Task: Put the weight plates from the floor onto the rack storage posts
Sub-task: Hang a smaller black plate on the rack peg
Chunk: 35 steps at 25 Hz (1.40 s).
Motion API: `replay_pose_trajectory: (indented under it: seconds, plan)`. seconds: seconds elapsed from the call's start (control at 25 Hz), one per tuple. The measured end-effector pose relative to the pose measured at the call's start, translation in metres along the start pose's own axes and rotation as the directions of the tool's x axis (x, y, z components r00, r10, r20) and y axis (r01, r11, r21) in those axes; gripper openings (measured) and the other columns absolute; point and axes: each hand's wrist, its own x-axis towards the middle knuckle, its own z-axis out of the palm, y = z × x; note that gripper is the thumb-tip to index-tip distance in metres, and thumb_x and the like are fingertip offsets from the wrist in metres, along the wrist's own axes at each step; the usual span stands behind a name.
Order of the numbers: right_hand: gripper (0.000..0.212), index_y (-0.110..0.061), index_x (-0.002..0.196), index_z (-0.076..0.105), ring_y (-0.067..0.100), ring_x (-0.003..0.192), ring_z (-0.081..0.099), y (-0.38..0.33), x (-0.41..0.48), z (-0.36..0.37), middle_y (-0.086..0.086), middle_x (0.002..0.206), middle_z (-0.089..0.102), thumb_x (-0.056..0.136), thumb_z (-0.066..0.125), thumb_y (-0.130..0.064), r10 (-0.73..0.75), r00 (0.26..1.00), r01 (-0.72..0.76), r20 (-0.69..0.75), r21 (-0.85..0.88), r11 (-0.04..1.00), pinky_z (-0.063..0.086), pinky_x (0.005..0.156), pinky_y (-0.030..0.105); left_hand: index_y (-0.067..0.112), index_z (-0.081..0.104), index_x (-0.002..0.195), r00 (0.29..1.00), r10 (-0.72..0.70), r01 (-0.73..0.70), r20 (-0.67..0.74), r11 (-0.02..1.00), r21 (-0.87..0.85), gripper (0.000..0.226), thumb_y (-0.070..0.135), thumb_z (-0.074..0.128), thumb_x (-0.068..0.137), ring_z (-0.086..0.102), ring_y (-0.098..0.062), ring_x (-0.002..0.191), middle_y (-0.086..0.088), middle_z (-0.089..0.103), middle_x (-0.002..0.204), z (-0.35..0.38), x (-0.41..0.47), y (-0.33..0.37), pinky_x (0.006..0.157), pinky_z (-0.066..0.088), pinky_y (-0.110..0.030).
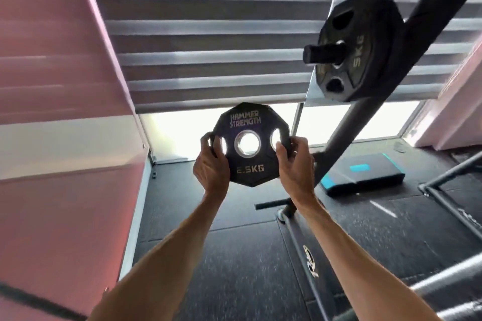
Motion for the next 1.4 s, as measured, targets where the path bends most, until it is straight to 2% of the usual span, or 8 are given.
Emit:
replay_pose_trajectory:
  seconds: [0.12,0.2,0.4,0.52,0.76,1.0,1.2,1.4]
  plan:
    - [0.022,-0.004,0.112,0.054,-0.009,0.074,0.06,-0.021,0.054,0.006,-0.008,0.086,0.06,0.097,0.061,-0.02,-0.104,0.989,0.106,-0.107,0.014,0.994,0.038,0.061,-0.002,0.018,0.062,0.123,0.997,0.065,-0.069,-0.04,0.992,-0.105,0.03,0.033,0.042,0.105,0.067,-0.022,0.072,-0.003,0.075,0.09,0.041,0.057,0.026,0.066,0.041,-0.024]
    - [0.021,-0.006,0.111,0.055,-0.01,0.077,0.06,-0.029,0.08,0.01,-0.007,0.089,0.062,0.097,0.061,-0.02,-0.144,0.967,0.146,-0.21,-0.005,0.989,0.039,0.063,0.0,0.017,0.063,0.123,0.994,0.097,-0.102,-0.044,0.982,-0.156,0.03,0.031,0.045,0.105,0.062,-0.015,0.067,-0.004,0.076,0.09,0.065,0.087,0.042,0.065,0.038,-0.022]
    - [0.024,-0.01,0.116,0.057,0.007,0.086,0.065,-0.047,0.126,0.016,-0.006,0.097,0.069,0.099,0.059,-0.027,-0.169,0.871,0.154,-0.461,-0.072,0.986,0.056,0.076,0.035,0.015,0.063,0.123,0.975,0.217,-0.189,0.054,0.927,-0.324,0.031,0.032,0.045,0.105,0.07,-0.026,0.07,-0.004,0.076,0.087,0.122,0.142,0.081,0.063,0.04,-0.022]
    - [0.023,-0.017,0.117,0.055,0.01,0.094,0.067,-0.06,0.14,0.01,-0.006,0.101,0.07,0.101,0.055,-0.033,-0.188,0.806,0.129,-0.561,-0.143,0.981,0.056,0.082,0.041,0.015,0.063,0.122,0.951,0.292,-0.217,0.097,0.861,-0.46,0.03,0.032,0.046,0.104,0.072,-0.024,0.071,-0.002,0.076,0.089,0.152,0.154,0.103,0.063,0.044,-0.022]
    - [0.011,-0.022,0.112,0.051,-0.009,0.086,0.063,-0.074,0.142,0.003,-0.031,0.091,0.064,0.103,0.051,-0.028,-0.183,0.722,0.027,-0.667,-0.237,0.971,0.053,0.071,0.018,0.02,0.062,0.122,0.9,0.407,-0.223,0.155,0.736,-0.639,0.03,0.037,0.045,0.104,0.071,-0.019,0.071,0.002,0.076,0.091,0.178,0.16,0.134,0.062,0.056,-0.03]
    - [0.012,-0.018,0.109,0.048,-0.007,0.081,0.062,-0.074,0.15,0.01,-0.018,0.088,0.061,0.104,0.048,-0.029,-0.197,0.69,-0.036,-0.696,-0.304,0.952,0.046,0.064,0.011,0.024,0.056,0.12,0.845,0.468,-0.176,0.258,0.699,-0.693,0.026,0.039,0.042,0.104,0.072,-0.023,0.074,0.0,0.076,0.093,0.197,0.167,0.136,0.062,0.059,-0.041]
    - [0.009,-0.025,0.108,0.046,0.011,0.085,0.064,-0.056,0.16,0.017,-0.013,0.094,0.062,0.105,0.046,-0.034,-0.188,0.647,-0.093,-0.739,-0.321,0.943,0.056,0.07,0.039,0.014,0.057,0.121,0.771,0.553,-0.183,0.314,0.665,-0.724,0.026,0.029,0.044,0.105,0.059,-0.012,0.054,-0.001,0.069,0.074,0.211,0.177,0.139,0.051,0.046,-0.021]
    - [0.021,-0.018,0.112,0.047,0.016,0.083,0.065,-0.05,0.171,0.011,-0.004,0.097,0.066,0.105,0.043,-0.037,-0.243,0.639,-0.175,-0.73,-0.445,0.878,0.048,0.062,0.023,0.009,0.055,0.12,0.694,0.598,-0.134,0.401,0.655,-0.744,0.024,0.026,0.044,0.105,0.052,-0.002,0.049,0.003,0.061,0.068,0.231,0.179,0.145,0.044,0.037,-0.007]
